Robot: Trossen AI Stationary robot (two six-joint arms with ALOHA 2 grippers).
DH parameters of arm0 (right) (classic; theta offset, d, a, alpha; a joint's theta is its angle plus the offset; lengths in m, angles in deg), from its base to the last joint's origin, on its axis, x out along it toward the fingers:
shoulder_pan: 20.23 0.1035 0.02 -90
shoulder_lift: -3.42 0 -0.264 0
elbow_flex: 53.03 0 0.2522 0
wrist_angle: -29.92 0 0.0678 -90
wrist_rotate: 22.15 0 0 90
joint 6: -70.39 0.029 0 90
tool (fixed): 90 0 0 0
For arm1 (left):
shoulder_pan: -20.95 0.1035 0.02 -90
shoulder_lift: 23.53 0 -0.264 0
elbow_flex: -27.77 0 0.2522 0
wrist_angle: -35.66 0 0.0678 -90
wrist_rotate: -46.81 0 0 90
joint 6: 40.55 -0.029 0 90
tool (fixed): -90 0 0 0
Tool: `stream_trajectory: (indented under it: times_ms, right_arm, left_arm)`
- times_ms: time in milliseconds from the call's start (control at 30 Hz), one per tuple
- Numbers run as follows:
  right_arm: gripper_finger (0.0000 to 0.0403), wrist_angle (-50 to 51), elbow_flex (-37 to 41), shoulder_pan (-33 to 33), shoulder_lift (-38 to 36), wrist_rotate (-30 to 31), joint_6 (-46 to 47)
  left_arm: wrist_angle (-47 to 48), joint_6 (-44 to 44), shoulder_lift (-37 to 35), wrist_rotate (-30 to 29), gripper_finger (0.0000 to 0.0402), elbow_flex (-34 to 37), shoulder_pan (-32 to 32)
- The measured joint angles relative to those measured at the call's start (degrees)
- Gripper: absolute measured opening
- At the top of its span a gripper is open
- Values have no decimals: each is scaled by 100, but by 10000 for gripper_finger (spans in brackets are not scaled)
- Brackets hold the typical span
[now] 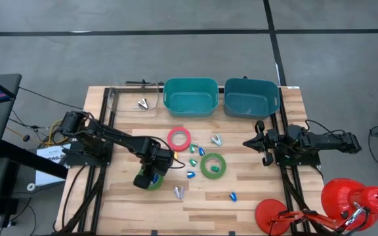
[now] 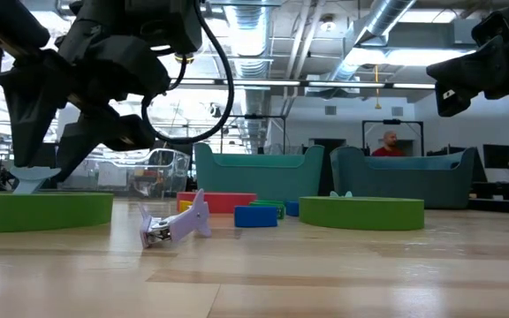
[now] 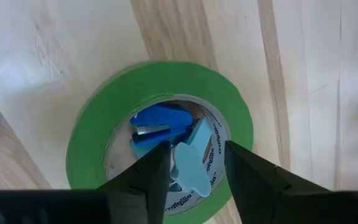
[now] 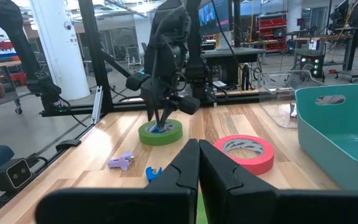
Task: Pick and place Stapler, Stapler remover, tape
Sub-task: Put the light blue staple remover into the transparent bin
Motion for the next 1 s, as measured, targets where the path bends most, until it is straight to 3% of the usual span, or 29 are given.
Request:
stream_trajectory:
  times_ms: [633, 1000]
  right_arm:
    - [0, 2, 0, 0, -1, 1, 0]
    - [0, 1, -1, 2, -2, 1, 0]
  left_arm:
    - [-22, 0, 1, 0, 85, 0, 13]
    - [-35, 0, 0, 0, 31, 0, 13]
